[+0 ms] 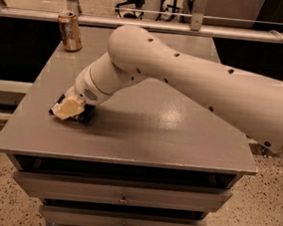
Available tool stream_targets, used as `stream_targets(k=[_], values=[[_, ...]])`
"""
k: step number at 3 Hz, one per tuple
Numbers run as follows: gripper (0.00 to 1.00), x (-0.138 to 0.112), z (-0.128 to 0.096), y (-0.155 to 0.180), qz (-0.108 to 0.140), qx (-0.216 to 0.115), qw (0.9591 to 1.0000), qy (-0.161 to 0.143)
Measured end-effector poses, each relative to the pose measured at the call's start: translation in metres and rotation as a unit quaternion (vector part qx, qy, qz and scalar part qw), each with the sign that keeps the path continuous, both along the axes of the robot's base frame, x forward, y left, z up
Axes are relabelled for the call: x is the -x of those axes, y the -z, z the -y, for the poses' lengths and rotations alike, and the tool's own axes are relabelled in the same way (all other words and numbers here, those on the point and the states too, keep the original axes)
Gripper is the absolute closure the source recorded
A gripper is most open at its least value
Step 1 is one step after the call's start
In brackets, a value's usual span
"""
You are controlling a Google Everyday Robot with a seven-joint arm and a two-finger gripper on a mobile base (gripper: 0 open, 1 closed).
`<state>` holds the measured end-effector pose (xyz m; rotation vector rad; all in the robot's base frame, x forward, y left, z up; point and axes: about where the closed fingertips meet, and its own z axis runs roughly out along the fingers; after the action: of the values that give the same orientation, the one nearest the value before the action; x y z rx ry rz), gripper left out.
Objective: Pick rxbar blueberry
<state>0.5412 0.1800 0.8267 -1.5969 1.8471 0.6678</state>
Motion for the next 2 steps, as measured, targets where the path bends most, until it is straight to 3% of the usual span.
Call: stream_targets(k=[1, 2], values=[[1.0, 0.0, 0.0, 0.0, 0.0, 0.0, 1.0, 0.0], [1.0, -0.013, 0.005, -0.035, 0.027, -0.026, 0.9993, -0.003]])
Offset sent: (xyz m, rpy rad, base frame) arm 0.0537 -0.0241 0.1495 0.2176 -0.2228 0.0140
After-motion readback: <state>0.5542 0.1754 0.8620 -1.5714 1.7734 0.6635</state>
